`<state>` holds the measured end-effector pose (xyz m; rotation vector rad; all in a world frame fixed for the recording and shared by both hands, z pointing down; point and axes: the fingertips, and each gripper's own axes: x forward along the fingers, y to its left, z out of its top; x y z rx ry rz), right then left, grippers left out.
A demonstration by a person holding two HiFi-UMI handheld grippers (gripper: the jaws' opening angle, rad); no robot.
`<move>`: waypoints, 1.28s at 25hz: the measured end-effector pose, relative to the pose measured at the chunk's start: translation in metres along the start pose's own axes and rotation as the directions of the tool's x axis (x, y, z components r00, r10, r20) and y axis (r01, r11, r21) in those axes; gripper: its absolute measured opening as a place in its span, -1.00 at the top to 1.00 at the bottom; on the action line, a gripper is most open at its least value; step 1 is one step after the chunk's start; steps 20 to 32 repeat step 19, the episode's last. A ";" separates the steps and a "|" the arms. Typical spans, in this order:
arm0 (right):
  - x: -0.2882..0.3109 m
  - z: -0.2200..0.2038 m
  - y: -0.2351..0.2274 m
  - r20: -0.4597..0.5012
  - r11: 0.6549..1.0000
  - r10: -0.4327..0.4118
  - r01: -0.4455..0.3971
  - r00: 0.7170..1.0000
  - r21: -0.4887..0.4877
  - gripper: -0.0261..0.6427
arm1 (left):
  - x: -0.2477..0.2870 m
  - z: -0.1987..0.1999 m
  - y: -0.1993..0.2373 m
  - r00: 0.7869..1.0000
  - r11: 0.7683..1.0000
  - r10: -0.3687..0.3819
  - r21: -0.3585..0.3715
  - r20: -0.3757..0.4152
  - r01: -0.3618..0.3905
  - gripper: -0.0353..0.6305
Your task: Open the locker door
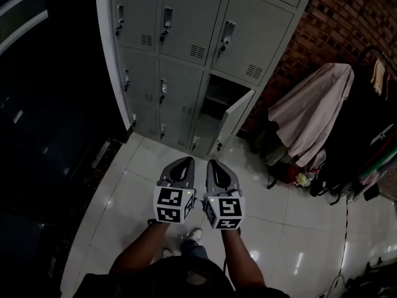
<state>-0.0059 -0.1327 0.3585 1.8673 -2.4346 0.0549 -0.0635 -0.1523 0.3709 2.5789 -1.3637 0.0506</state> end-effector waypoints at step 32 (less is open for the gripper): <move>-0.045 0.014 0.041 0.019 0.998 -0.003 0.004 1.000 -0.056 0.92 | -0.056 0.010 -0.022 0.998 0.998 -0.050 0.027 0.023 0.049 0.88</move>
